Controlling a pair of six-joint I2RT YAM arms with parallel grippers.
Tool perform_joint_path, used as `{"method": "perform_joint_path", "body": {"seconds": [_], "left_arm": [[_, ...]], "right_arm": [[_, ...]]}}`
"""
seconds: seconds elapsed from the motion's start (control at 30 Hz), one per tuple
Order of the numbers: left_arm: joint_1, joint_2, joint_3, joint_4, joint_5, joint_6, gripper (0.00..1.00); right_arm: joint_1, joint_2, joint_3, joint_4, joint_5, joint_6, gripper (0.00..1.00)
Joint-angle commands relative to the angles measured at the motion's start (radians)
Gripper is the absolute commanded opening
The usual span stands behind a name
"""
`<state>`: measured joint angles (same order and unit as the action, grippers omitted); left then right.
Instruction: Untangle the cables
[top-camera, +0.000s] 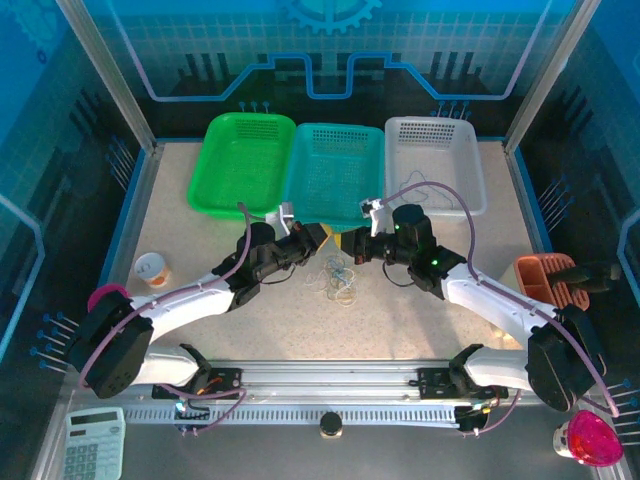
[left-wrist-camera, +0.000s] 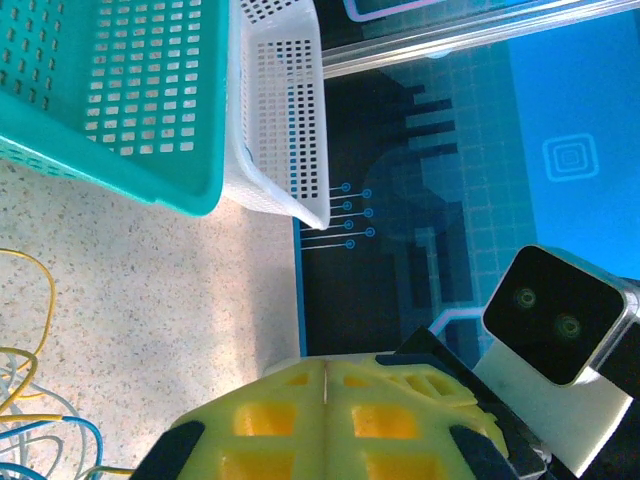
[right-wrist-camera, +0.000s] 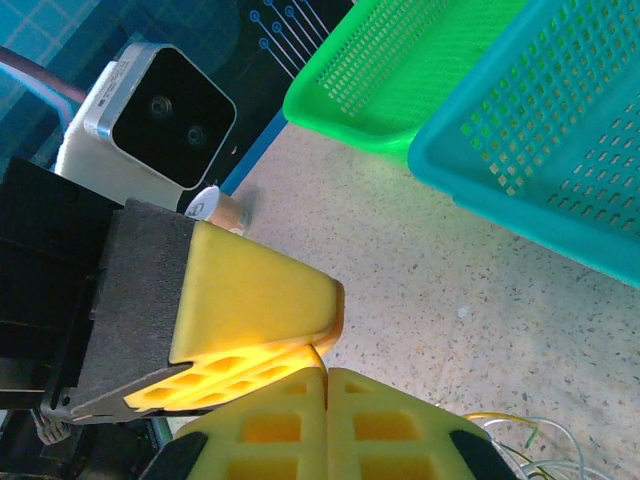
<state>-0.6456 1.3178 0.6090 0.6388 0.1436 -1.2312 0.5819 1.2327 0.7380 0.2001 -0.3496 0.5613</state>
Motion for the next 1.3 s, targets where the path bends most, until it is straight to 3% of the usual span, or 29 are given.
{"method": "perform_joint_path", "body": {"seconds": [0.0,0.13,0.23,0.53,0.93,1.1,1.27], "left_arm": [[-0.009,0.007,0.027,0.055,-0.004,0.01,0.0],[-0.009,-0.001,0.062,0.05,0.014,0.014,0.0],[-0.014,-0.009,0.105,0.021,0.032,0.016,0.0],[-0.03,-0.048,0.242,-0.067,0.066,0.031,0.0],[-0.034,-0.134,0.454,-0.244,0.099,0.11,0.0],[-0.03,-0.157,0.567,-0.377,0.09,0.213,0.0],[0.007,-0.169,0.671,-0.559,0.04,0.36,0.0]], "right_arm": [[0.0,-0.015,-0.017,0.02,-0.02,0.003,0.0],[-0.001,-0.015,-0.036,0.017,-0.002,-0.008,0.37],[-0.001,-0.004,-0.075,0.046,0.031,-0.014,0.48],[-0.001,0.127,-0.151,0.217,0.074,0.014,0.49],[-0.001,0.224,-0.224,0.303,0.131,0.032,0.29],[-0.003,0.222,-0.252,0.305,0.142,0.032,0.32],[-0.002,0.18,-0.251,0.274,0.132,0.033,0.45]]}}
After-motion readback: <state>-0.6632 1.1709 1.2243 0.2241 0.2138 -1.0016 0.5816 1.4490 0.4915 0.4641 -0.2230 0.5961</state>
